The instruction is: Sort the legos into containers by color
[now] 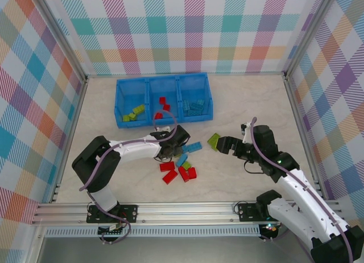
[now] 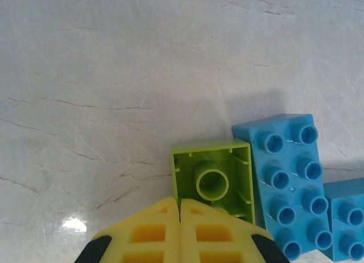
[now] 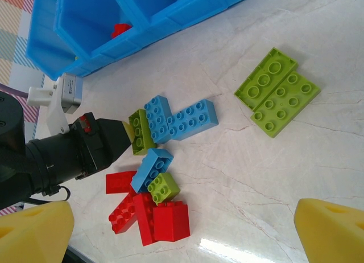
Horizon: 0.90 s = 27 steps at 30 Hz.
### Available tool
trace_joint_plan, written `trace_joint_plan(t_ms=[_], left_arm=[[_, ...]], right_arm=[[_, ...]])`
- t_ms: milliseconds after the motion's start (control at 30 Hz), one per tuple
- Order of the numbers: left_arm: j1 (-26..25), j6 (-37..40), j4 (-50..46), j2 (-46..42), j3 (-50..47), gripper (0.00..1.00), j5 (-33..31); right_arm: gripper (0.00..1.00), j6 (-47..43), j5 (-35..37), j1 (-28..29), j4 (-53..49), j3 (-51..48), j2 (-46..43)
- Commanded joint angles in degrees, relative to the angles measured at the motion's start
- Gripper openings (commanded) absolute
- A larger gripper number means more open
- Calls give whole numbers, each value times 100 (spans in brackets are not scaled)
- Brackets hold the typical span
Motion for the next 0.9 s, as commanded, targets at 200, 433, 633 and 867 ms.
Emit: trace_joint_plan(t_ms=[200, 433, 633, 867], left_arm=[[87, 338, -668, -892, -26, 0, -282], [450, 1071, -1089, -1818, 434, 0, -1235], [2084, 1705, -731, -1702, 900, 0, -780], [3247, 2206, -468, -349, 2037, 0, -93]], right_arm=[[100, -242, -1465, 165, 387, 58, 628], [100, -508, -1099, 819, 213, 463, 1236], [100, -515, -1142, 1001, 245, 568, 1424], [100, -336, -998, 1001, 312, 288, 1026]])
